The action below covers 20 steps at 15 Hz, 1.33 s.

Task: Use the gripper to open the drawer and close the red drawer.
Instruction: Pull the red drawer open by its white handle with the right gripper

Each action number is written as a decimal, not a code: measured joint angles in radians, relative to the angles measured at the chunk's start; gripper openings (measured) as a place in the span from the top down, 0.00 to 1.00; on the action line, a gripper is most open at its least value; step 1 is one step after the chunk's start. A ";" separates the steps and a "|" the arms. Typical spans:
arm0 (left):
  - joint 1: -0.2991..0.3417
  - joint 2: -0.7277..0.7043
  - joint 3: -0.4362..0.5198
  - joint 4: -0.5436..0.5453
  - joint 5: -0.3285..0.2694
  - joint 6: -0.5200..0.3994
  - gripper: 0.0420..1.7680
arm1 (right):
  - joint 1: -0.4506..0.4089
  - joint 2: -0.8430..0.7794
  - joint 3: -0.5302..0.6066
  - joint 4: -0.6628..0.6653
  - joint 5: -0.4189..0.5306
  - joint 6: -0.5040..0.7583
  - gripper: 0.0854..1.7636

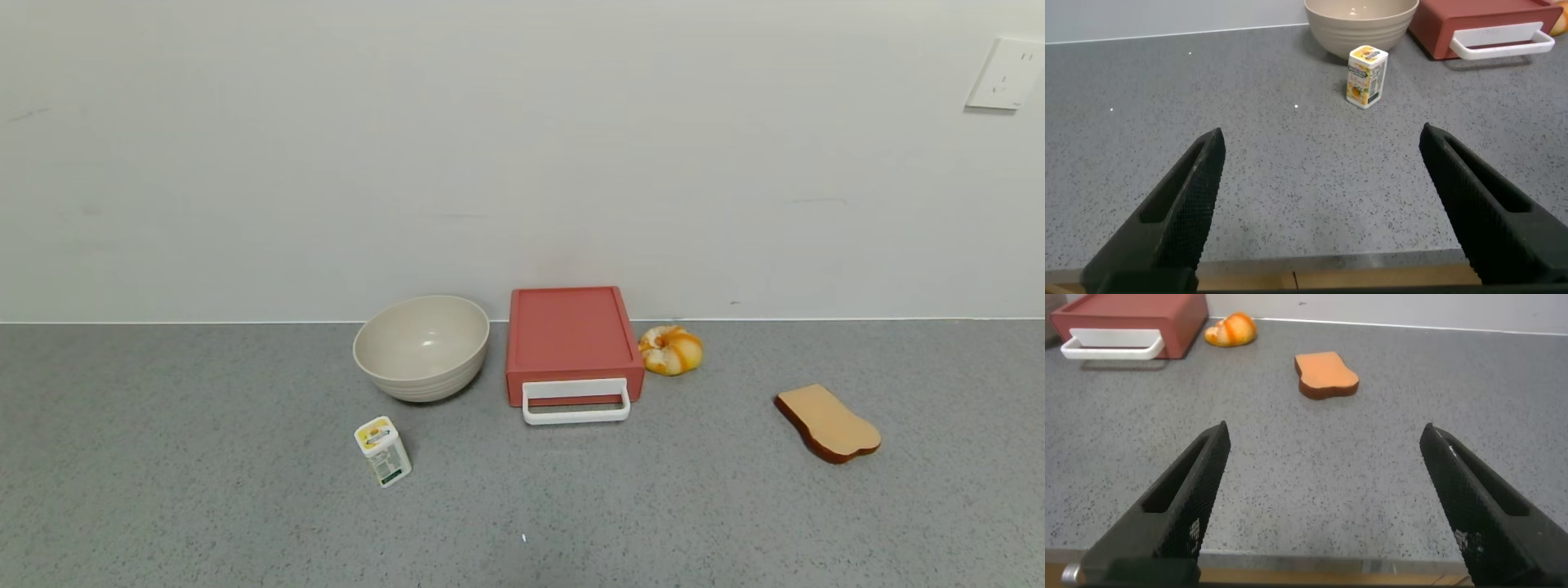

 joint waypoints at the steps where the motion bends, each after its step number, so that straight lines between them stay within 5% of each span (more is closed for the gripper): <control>1: 0.000 0.000 0.000 0.000 0.000 0.000 0.03 | 0.000 0.000 -0.011 0.006 0.000 0.001 0.03; 10: 0.000 0.000 0.000 0.000 0.000 0.000 0.03 | 0.023 0.204 -0.388 0.120 0.004 0.003 0.03; 20: 0.000 0.000 0.000 0.000 0.000 0.000 0.03 | 0.108 0.935 -0.943 0.126 0.114 0.004 0.03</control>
